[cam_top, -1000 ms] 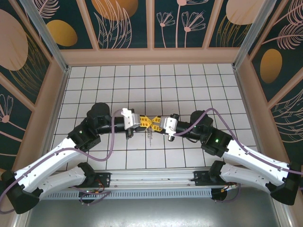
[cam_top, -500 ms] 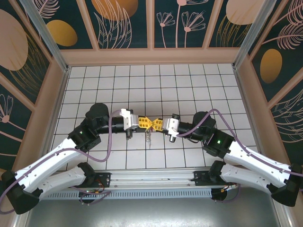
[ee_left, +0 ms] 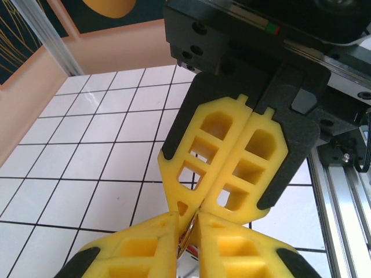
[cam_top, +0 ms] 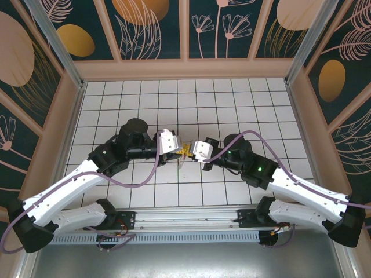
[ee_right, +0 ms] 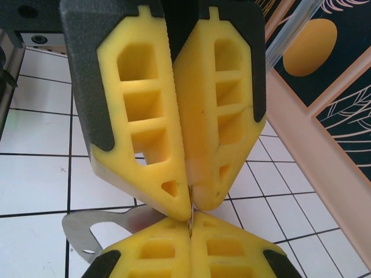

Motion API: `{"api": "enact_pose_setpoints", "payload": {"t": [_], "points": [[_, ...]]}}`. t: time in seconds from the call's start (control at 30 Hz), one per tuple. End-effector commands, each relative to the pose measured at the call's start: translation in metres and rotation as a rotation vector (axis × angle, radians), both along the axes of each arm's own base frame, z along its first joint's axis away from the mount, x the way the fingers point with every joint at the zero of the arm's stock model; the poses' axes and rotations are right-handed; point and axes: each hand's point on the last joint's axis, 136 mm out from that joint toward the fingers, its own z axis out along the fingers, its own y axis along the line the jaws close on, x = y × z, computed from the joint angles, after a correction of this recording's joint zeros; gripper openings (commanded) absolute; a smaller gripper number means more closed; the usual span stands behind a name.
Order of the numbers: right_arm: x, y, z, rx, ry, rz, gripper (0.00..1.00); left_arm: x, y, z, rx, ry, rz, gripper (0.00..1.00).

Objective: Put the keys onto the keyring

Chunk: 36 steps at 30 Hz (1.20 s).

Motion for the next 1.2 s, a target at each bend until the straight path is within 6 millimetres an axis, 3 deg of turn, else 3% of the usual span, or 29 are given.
{"api": "enact_pose_setpoints", "payload": {"t": [0.0,0.1,0.2,0.3,0.53,0.63,0.93,1.17], "points": [[-0.004,0.002,0.037,0.081,-0.062,0.023,0.0,0.005,0.001,-0.002,0.04,-0.01,0.013,0.12],[-0.008,0.001,0.04,0.097,-0.066,0.037,0.0,0.003,-0.003,-0.004,0.034,0.004,-0.009,0.0],[-0.009,0.0,0.041,0.107,-0.07,0.039,0.0,-0.002,-0.007,0.001,-0.003,0.009,-0.039,0.0],[-0.007,0.0,0.039,0.103,-0.063,0.031,0.0,-0.008,-0.008,0.017,-0.078,-0.015,-0.062,0.0],[-0.01,0.001,0.036,0.127,-0.036,0.043,0.22,-0.019,-0.005,0.036,-0.202,-0.038,-0.083,0.0],[-0.011,0.002,0.037,0.14,-0.037,0.046,0.25,-0.02,-0.004,0.045,-0.242,-0.067,-0.084,0.0],[-0.019,-0.001,0.044,0.18,-0.042,0.075,0.22,-0.038,0.003,0.077,-0.366,-0.121,-0.145,0.0],[-0.03,-0.004,0.052,0.217,-0.073,0.126,0.17,-0.045,0.002,0.082,-0.401,-0.118,-0.181,0.0]]}}
